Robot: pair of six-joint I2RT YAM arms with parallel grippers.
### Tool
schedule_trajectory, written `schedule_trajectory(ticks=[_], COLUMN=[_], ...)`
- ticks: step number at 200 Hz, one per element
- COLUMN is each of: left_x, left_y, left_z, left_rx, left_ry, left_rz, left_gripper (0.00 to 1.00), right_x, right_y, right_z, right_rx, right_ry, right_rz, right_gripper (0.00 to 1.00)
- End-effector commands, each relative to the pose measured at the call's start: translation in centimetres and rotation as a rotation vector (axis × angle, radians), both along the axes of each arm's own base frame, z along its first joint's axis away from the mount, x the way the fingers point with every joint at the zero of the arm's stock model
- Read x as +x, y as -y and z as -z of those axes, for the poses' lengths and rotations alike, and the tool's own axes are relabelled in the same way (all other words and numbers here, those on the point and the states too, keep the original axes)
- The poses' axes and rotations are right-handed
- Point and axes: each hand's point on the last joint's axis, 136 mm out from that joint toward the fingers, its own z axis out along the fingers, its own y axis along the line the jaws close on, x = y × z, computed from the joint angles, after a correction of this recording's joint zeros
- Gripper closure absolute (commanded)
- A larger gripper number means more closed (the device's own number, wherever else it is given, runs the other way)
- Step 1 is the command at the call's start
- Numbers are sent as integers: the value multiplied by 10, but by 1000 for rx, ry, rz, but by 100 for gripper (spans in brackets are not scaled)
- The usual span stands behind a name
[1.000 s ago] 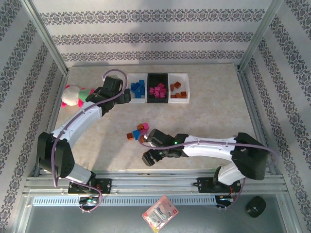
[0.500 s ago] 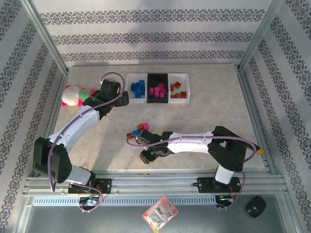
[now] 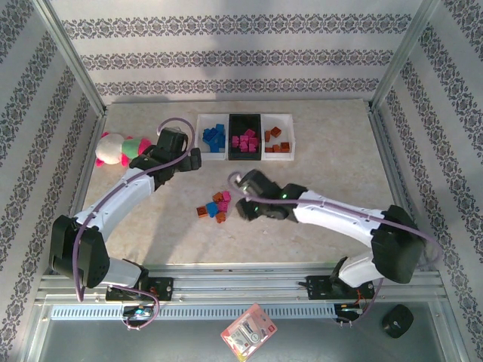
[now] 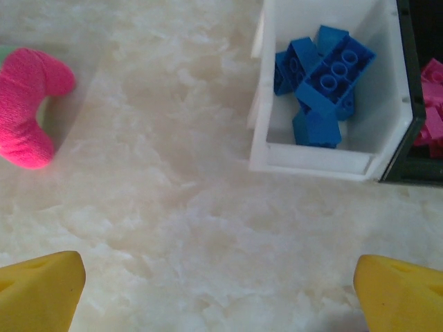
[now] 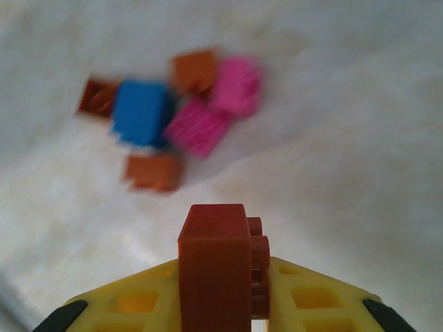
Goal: Sort the legos into containers by color
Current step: Place the lego in the container.
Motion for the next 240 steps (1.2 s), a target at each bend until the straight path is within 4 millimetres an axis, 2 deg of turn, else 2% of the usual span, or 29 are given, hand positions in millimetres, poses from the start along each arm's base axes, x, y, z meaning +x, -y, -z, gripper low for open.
schedule_trajectory(ticks=[1,31,68,86,112,123,131,145,168,179,205,240], left_x=[-8,-22,-35,-39,-42,-44,-45,-47,-53,-57,-70,-89], left_y=[20,27,26,26,27,27,28,32,45,49,59,68], left_z=[2,11,19,22,22,22,23,23,27,32,48,71], left_rx=[-51,-59,-89,-97,-98,-97,-97,-95,-53,-26,-18,-60], left_ry=[-1,-34,-47,-55,-62,-65,-71,-78,-91,-108,-183,-268], left_rz=[46,51,28,20,23,26,30,43,134,160,175,106], left_gripper=[1,1,1,1,1,1,1,1,1,1,1,0], right_x=[56,134,209,238,268,277,282,283,270,258,217,148], right_y=[34,78,110,121,134,139,142,144,140,135,119,91], right_z=[-24,-50,-42,-31,-14,-11,-12,-20,-41,-52,-67,-70], right_rx=[-32,-10,-14,-20,-21,-30,-32,-26,12,40,75,91], right_ry=[129,219,226,211,186,181,185,197,230,248,270,271], right_rz=[107,261,361,395,428,435,437,432,402,377,288,138], right_gripper=[73,73,73,73,70,65,57,40,22,19,15,14])
